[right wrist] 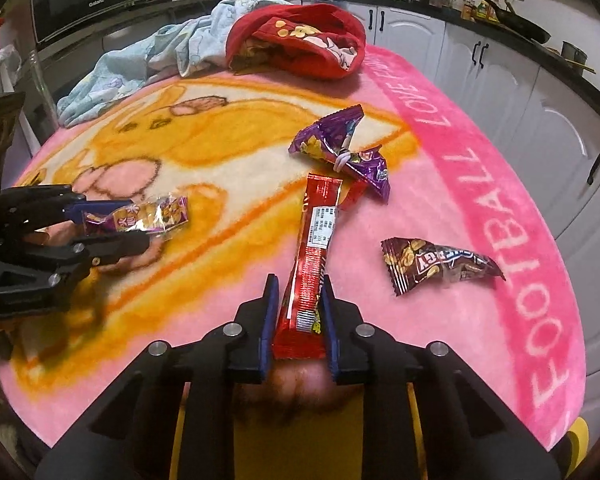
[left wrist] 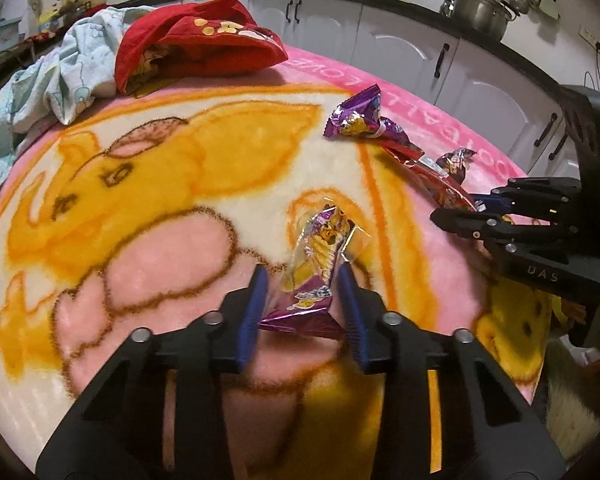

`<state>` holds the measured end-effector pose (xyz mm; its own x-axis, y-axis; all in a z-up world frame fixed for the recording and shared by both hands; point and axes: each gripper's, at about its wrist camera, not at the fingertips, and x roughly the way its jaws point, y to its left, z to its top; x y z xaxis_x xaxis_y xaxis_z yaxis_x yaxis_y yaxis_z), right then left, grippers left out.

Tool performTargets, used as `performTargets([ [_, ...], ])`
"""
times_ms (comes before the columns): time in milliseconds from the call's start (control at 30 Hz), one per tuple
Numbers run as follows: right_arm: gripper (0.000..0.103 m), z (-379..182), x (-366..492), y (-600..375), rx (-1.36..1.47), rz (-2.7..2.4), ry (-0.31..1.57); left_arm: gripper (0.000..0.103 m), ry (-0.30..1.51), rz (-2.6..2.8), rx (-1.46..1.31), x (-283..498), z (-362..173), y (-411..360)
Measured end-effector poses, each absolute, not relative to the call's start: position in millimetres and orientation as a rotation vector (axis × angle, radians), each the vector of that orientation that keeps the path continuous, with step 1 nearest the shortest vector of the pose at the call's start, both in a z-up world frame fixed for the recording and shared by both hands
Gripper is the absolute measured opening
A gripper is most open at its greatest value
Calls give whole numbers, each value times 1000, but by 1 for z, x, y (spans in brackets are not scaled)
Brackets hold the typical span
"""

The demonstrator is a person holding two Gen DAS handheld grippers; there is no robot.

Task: Collect trash
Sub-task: 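Grasp purple candy wrapper with left tool while right tool grasps red candy stick, then carry purple wrapper in left tool and red stick in right tool over bin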

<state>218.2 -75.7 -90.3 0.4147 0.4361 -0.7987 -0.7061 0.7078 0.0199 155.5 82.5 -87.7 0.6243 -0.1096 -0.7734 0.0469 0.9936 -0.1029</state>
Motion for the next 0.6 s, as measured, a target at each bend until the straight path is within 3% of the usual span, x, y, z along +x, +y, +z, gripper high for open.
performTargets([
  [600, 16, -70, 182, -100, -330, 748, 823, 23, 878, -133, -81, 144, -79, 62],
])
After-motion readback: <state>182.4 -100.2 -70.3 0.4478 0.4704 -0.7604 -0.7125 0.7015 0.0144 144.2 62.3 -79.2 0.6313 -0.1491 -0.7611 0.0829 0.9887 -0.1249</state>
